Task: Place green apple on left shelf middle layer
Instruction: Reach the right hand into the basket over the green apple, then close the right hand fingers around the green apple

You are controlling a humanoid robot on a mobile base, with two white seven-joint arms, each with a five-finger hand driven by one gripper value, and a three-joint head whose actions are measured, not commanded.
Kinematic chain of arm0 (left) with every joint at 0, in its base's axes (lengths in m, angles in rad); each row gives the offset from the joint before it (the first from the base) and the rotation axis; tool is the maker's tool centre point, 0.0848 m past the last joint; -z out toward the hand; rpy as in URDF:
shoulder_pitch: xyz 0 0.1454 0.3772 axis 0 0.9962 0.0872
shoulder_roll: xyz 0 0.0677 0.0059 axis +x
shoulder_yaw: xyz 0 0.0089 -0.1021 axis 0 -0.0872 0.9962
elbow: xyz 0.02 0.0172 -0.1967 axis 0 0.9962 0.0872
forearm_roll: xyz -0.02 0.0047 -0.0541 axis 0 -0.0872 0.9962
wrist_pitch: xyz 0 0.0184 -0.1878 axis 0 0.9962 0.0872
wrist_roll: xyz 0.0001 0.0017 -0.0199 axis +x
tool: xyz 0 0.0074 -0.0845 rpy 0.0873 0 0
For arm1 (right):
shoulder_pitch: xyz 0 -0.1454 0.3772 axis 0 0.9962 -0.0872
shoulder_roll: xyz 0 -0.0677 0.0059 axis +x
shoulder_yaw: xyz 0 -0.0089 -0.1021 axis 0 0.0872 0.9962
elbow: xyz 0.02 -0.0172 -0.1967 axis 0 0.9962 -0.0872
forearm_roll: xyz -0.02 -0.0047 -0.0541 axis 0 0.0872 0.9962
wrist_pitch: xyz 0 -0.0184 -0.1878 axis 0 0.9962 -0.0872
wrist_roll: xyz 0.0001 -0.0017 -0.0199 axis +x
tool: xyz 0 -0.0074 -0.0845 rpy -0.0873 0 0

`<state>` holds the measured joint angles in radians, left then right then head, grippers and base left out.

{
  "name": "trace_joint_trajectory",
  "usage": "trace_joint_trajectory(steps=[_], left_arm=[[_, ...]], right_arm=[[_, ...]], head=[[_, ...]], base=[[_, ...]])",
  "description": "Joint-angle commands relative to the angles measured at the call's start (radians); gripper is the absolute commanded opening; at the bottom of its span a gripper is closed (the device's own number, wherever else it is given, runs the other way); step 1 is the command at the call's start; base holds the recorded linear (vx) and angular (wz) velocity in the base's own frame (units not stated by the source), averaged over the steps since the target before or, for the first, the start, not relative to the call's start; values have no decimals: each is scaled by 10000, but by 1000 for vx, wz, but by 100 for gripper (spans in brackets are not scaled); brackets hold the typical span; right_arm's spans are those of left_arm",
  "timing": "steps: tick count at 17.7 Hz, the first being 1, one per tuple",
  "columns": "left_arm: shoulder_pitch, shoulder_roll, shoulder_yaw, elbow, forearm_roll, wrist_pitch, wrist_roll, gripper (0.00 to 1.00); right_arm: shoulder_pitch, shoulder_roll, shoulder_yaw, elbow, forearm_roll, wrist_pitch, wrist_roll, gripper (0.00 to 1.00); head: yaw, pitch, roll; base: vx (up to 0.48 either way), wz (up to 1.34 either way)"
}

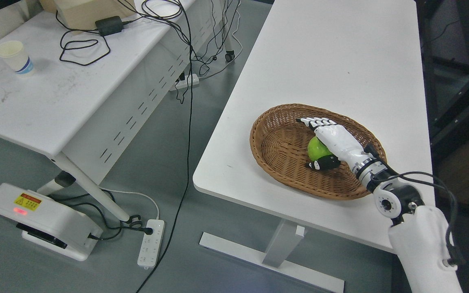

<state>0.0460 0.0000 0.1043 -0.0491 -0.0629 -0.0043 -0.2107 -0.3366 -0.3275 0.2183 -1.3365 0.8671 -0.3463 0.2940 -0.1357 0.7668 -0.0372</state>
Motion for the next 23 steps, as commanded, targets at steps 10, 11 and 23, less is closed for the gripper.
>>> trace_joint_trajectory(steps=[10, 11, 23], left_arm=[[0, 175, 0, 0, 0, -4, 5, 100], [0, 175, 0, 0, 0, -4, 5, 100], [0, 175, 0, 0, 0, -4, 5, 100]], right_arm=[[191, -1020, 26, 188, -372, -295, -363, 84], [252, -1020, 41, 188, -387, -310, -363, 84], [360, -989, -203, 188, -372, -801, -333, 45]], head=[[0, 0, 0], [0, 0, 0], [0, 0, 0]], base=[[0, 0], [0, 0], [0, 0]])
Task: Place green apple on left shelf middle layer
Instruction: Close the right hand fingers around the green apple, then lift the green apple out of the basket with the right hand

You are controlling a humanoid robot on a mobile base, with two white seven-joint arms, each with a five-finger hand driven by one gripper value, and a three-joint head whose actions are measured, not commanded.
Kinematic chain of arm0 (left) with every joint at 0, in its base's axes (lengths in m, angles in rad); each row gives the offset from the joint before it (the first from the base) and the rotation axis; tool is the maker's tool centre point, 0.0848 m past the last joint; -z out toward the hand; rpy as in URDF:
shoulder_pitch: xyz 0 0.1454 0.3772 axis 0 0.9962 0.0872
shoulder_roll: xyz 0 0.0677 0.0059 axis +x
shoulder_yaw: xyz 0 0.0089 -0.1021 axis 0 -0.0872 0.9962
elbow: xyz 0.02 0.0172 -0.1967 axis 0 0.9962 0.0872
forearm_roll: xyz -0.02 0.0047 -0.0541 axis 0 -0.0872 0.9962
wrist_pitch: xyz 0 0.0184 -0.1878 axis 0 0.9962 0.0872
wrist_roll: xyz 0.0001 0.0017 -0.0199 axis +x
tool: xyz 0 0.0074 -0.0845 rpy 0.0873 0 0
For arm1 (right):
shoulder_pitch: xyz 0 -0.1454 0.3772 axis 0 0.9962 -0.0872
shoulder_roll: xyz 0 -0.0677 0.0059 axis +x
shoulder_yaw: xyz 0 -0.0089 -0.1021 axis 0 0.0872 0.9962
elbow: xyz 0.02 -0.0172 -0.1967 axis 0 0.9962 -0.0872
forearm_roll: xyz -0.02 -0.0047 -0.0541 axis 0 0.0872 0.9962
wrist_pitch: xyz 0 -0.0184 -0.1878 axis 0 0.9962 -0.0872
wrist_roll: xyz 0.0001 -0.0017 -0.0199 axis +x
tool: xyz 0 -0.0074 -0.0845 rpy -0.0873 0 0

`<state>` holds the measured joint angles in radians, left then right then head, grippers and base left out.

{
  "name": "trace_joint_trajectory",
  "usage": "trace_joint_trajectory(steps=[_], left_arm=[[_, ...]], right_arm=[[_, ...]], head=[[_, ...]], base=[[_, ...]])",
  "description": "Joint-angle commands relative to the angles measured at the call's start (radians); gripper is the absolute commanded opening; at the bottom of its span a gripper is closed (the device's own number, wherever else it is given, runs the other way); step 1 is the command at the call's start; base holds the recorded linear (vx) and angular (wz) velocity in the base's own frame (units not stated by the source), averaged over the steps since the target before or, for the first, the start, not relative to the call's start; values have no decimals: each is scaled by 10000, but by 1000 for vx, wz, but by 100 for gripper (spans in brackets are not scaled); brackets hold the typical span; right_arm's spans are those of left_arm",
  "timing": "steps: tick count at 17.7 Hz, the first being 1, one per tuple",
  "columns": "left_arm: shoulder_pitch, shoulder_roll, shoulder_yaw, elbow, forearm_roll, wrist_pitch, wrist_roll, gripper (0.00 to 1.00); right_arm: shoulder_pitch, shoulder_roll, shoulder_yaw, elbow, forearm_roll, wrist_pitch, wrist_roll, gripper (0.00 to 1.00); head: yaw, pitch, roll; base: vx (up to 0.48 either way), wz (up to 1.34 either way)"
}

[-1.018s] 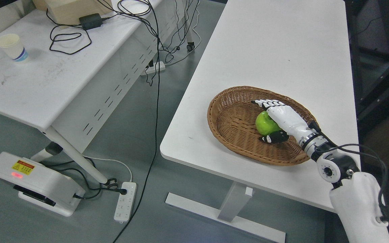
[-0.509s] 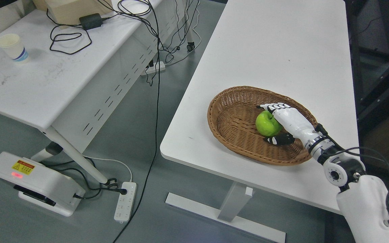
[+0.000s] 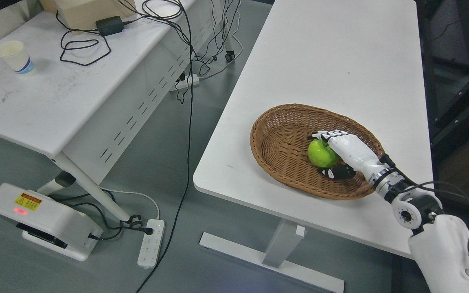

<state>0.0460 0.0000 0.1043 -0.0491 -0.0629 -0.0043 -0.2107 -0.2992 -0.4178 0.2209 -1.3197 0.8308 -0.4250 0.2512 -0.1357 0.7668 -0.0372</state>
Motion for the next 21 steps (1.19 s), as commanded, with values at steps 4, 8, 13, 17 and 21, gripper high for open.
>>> trace_joint_trajectory(steps=[4, 8, 13, 17, 21], left_arm=[[0, 175, 0, 0, 0, -3, 5, 100], [0, 175, 0, 0, 0, -3, 5, 100], [0, 175, 0, 0, 0, -3, 5, 100], [0, 175, 0, 0, 0, -3, 5, 100], [0, 175, 0, 0, 0, -3, 5, 100]], right_arm=[[-61, -101, -629, -10, -55, 1, 309, 9], [0, 21, -1486, -347, -1047, -30, 1730, 0], [261, 448, -3079, -1084, -3123, 583, 2493, 0], [292, 972, -3957, -1115, -3139, 1487, 286, 0], [613, 1049, -4310, -1282, -3139, 2193, -1849, 0]], head=[[0, 0, 0], [0, 0, 0], [0, 0, 0], [0, 0, 0], [0, 0, 0]], base=[[0, 0], [0, 0], [0, 0], [0, 0], [0, 0]])
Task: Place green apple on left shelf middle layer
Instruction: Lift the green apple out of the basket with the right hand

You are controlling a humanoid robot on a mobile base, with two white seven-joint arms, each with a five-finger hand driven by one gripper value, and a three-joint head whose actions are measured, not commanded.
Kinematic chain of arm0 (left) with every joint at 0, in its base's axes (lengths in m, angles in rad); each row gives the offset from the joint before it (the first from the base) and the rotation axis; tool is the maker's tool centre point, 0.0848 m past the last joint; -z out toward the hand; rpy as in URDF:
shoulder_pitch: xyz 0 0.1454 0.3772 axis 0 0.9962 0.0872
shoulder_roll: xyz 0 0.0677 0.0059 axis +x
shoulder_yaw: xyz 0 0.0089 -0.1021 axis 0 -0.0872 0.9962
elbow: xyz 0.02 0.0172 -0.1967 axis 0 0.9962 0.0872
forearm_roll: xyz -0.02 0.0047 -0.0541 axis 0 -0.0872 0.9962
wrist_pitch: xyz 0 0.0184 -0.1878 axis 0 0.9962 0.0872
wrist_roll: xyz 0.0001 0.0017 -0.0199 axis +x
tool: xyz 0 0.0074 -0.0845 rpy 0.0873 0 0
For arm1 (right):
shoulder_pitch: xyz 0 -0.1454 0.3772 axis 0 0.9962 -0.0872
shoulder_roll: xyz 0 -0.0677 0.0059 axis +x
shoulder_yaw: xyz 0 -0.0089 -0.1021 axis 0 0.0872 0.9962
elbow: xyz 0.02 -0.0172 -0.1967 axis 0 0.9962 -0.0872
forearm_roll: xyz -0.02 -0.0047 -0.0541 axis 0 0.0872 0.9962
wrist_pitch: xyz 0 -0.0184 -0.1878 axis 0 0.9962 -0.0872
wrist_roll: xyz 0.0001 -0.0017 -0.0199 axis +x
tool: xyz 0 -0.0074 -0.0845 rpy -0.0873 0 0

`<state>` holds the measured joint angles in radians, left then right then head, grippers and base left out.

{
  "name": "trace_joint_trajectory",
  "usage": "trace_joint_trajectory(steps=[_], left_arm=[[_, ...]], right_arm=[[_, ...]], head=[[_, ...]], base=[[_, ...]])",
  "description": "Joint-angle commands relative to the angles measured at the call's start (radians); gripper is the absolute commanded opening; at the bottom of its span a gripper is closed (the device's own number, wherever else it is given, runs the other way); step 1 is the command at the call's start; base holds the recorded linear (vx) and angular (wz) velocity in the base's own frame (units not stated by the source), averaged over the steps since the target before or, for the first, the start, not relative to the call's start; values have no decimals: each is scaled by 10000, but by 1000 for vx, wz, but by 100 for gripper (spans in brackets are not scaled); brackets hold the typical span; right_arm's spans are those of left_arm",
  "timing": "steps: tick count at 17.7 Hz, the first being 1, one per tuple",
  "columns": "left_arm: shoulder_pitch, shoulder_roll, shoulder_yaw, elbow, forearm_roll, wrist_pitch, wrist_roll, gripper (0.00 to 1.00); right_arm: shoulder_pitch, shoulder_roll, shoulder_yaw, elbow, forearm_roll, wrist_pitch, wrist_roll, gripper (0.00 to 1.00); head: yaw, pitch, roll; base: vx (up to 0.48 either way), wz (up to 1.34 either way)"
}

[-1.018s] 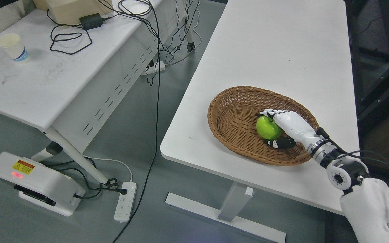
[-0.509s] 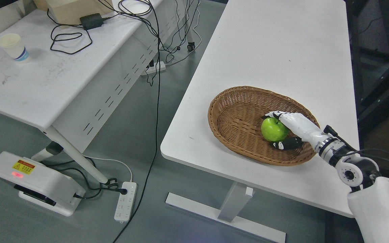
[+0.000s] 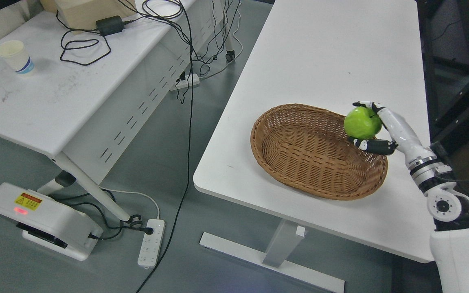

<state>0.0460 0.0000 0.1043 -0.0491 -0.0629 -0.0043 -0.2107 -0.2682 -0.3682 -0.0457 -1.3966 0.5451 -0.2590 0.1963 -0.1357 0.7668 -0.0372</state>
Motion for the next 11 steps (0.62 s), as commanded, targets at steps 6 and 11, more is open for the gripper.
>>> trace_joint_trajectory(steps=[6, 11], left_arm=[[0, 175, 0, 0, 0, -3, 6, 100], [0, 175, 0, 0, 0, -3, 6, 100]], right_arm=[[1774, 1871, -2365, -1586, -281, 673, -1624, 0], [3018, 2485, -2747, -2110, -281, 673, -2040, 0]], head=[[0, 0, 0], [0, 0, 0]], base=[[4, 1], [-49, -47]])
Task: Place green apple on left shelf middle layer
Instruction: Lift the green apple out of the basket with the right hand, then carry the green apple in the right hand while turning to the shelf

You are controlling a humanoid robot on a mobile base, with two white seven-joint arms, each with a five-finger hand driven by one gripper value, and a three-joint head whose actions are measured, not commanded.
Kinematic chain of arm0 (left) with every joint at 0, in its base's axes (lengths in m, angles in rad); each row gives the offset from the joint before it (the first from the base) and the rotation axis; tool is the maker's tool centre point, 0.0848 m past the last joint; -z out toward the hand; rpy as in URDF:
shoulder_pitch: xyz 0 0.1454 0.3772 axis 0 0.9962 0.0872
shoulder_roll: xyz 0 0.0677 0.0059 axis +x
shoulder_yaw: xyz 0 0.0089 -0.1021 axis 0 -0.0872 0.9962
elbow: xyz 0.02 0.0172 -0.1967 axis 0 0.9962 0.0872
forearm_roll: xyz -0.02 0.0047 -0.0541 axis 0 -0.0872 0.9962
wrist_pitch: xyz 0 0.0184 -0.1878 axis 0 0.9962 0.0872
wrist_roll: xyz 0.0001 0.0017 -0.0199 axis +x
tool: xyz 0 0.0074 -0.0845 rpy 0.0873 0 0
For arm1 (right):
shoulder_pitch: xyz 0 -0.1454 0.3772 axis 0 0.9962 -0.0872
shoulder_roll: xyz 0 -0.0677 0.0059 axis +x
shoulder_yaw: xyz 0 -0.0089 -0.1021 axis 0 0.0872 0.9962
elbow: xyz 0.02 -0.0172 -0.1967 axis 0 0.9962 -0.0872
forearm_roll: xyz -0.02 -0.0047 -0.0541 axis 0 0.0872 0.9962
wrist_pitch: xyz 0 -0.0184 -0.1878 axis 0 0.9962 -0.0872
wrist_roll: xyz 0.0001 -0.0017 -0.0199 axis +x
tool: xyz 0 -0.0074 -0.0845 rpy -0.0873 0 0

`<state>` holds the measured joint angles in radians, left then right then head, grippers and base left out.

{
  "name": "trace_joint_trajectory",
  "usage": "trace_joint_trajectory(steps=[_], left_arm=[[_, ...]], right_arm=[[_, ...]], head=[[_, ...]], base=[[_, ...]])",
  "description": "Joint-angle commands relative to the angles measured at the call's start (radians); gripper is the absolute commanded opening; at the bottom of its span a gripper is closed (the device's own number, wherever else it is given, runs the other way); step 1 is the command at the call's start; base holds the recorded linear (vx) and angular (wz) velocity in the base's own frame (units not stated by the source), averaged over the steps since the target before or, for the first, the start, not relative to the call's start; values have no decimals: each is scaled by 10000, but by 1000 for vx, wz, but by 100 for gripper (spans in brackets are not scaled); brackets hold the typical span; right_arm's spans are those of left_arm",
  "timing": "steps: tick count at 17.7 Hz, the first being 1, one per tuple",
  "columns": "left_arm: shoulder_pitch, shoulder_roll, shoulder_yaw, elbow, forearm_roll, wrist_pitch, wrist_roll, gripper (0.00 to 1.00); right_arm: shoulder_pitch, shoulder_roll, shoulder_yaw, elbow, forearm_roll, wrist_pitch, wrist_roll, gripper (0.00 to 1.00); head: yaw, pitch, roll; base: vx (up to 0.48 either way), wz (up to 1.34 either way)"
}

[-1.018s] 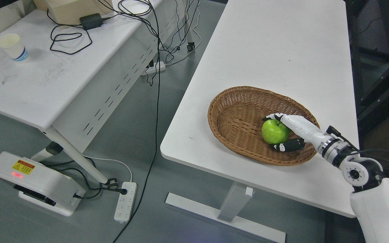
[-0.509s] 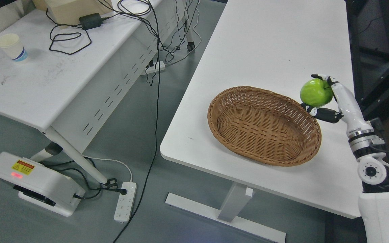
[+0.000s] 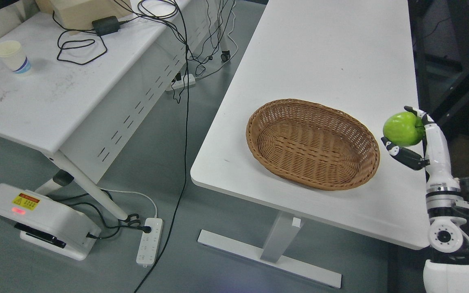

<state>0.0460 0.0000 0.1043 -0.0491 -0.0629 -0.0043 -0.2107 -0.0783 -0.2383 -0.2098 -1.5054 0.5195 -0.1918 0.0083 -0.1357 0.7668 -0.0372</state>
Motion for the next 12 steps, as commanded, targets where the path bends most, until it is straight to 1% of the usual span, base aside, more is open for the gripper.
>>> trace_joint_trajectory(steps=[1, 4, 8, 12], left_arm=[[0, 175, 0, 0, 0, -3, 6, 100], [0, 175, 0, 0, 0, -3, 6, 100], [0, 175, 0, 0, 0, -3, 6, 100], [0, 175, 0, 0, 0, -3, 6, 100]], right_arm=[[1288, 1202, -1199, -1143, -41, -15, -175, 0], [1626, 1248, -1200, -1405, -41, -15, -175, 0], [1918, 1722, -955, -1405, -41, -46, -144, 0], [2026, 1892, -908, -1436, -41, -61, -144, 0]], head=[[0, 0, 0], [0, 0, 0], [0, 0, 0], [0, 0, 0]], base=[[-120, -124], [-137, -123], [-197, -110], [-207, -407]])
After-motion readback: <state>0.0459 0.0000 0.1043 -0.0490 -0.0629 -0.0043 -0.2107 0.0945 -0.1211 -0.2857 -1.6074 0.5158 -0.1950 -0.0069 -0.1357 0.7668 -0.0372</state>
